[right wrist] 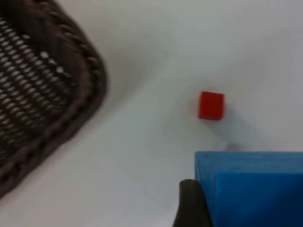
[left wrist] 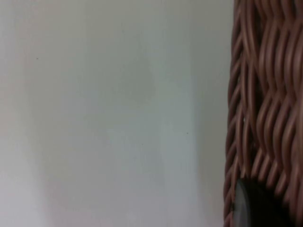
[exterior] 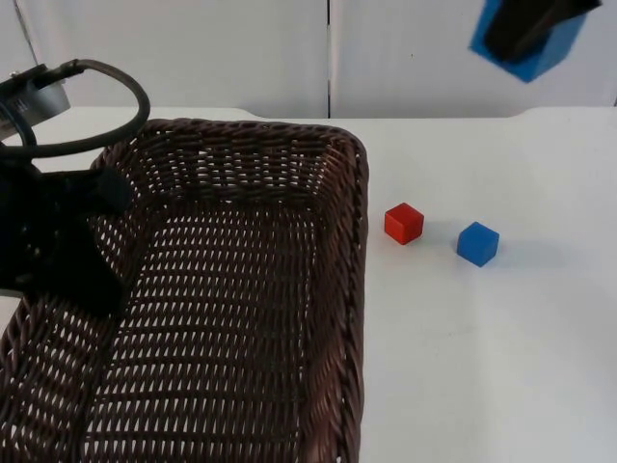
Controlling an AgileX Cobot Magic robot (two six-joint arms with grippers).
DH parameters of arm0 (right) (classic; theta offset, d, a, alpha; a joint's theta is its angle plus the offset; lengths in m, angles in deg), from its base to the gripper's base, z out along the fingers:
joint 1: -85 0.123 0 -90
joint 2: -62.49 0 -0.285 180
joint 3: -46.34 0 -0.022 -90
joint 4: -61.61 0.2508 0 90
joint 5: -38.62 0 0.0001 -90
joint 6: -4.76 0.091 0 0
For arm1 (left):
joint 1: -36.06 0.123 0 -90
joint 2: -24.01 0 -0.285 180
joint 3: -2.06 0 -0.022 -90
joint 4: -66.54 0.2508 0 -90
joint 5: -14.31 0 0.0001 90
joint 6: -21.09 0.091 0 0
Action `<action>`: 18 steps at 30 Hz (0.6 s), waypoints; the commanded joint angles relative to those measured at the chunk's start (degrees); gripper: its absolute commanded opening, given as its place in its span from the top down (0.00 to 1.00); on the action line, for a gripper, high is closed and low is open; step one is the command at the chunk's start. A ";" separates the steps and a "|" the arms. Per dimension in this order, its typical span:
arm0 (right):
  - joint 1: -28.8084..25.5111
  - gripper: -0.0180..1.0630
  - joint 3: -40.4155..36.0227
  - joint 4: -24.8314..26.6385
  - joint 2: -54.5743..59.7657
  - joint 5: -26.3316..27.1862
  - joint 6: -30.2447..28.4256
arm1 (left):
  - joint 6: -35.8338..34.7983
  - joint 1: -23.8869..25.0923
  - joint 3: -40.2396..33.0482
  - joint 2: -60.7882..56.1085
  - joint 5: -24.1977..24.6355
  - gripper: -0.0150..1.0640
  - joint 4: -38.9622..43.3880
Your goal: Pick up the basket with the left hand and place the largest block into the basket with the right hand.
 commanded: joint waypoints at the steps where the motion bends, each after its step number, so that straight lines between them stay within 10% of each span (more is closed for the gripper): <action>1: 1.77 0.98 0.26 0.13 -0.95 -0.29 -0.80 | 0.00 -0.34 -0.01 -0.74 0.35 0.99 -0.80; 18: 16.68 0.98 0.12 0.57 -0.95 2.14 -0.88 | 0.00 -0.34 -0.01 -0.74 0.35 0.99 -0.80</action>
